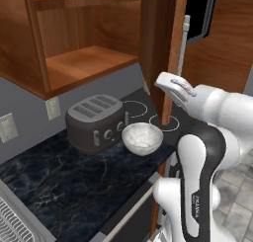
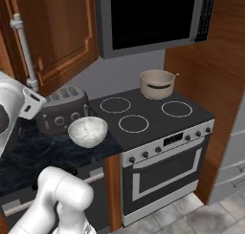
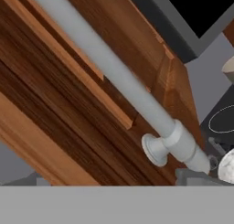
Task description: Open the cabinet and move the ladle to the pot. Then close the cabinet.
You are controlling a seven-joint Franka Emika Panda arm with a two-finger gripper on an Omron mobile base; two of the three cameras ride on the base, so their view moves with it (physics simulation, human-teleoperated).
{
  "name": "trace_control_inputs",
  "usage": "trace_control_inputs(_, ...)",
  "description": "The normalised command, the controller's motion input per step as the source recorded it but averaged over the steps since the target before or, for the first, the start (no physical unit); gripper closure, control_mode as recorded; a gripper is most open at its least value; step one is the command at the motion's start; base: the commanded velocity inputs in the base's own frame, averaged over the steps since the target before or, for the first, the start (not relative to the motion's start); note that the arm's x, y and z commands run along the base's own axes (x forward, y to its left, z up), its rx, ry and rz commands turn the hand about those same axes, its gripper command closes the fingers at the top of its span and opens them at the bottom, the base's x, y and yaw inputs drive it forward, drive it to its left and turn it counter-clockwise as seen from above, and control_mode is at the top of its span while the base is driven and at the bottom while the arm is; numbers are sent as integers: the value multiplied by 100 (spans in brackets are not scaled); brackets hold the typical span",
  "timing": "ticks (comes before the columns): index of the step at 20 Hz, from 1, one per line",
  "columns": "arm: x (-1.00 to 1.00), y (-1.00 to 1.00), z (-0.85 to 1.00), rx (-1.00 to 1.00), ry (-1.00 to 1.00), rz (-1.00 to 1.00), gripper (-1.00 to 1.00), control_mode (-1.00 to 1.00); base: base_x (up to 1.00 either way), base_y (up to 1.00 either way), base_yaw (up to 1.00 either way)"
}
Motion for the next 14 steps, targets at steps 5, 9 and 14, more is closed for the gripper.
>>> trace_control_inputs(5,55,100,-25,6,-20,-1,-100,-100,0,0,0)
trace_control_inputs(9,63,100,-8,0,-36,0,-100,-100,0,0,0)
trace_control_inputs(14,82,100,0,0,-40,-1,-100,-100,0,0,0)
